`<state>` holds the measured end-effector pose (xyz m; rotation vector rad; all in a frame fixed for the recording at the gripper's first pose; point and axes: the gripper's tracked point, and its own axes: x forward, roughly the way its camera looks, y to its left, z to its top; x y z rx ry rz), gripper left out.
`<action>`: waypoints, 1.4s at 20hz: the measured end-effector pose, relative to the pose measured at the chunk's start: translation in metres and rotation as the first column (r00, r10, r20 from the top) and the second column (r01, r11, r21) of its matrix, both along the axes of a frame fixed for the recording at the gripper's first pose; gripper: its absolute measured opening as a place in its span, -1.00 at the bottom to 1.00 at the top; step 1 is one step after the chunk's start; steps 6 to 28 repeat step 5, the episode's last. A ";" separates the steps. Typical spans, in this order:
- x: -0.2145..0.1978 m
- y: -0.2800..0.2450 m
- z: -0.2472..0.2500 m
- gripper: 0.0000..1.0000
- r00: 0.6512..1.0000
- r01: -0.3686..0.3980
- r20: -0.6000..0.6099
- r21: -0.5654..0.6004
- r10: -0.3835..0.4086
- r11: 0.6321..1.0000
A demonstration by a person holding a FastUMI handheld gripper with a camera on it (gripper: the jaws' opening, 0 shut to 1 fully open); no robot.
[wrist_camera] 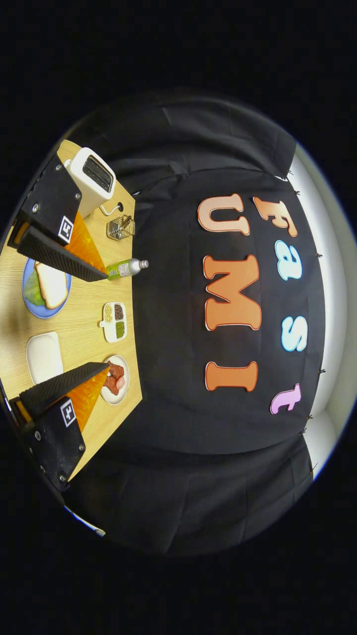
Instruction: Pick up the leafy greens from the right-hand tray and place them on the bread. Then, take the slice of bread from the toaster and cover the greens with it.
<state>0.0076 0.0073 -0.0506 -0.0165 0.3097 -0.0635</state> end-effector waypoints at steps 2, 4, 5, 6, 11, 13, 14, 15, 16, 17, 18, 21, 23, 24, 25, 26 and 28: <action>0.000 -0.005 0.001 0.96 1.000 0.008 0.006 0.000 -0.008 1.000; 0.000 -0.009 0.004 0.96 1.000 0.015 0.013 0.003 -0.015 1.000; 0.000 -0.013 0.004 0.96 1.000 0.020 0.016 0.005 -0.020 1.000; 0.000 -0.013 0.004 0.96 1.000 0.020 0.016 0.005 -0.020 1.000; 0.000 -0.013 0.004 0.96 1.000 0.020 0.016 0.005 -0.020 1.000; 0.000 -0.013 0.004 0.96 1.000 0.020 0.016 0.005 -0.020 1.000; 0.000 -0.013 0.004 0.96 1.000 0.020 0.016 0.005 -0.020 1.000; 0.000 -0.013 0.004 0.96 1.000 0.020 0.016 0.005 -0.020 1.000; 0.000 -0.013 0.004 0.96 1.000 0.020 0.016 0.005 -0.020 1.000; 0.000 -0.013 0.004 0.96 1.000 0.020 0.016 0.005 -0.020 1.000; 0.000 -0.013 0.004 0.96 1.000 0.020 0.016 0.005 -0.020 1.000; 0.000 -0.013 0.004 0.96 1.000 0.020 0.016 0.005 -0.020 1.000; 0.000 -0.013 0.004 0.96 1.000 0.020 0.016 0.005 -0.020 1.000; 0.000 -0.013 0.004 0.96 1.000 0.020 0.016 0.005 -0.020 1.000; 0.000 -0.013 0.004 0.96 1.000 0.020 0.016 0.005 -0.020 1.000; 0.000 -0.013 0.004 0.96 1.000 0.020 0.016 0.005 -0.020 1.000; 0.000 -0.013 0.004 0.96 1.000 0.020 0.016 0.005 -0.020 1.000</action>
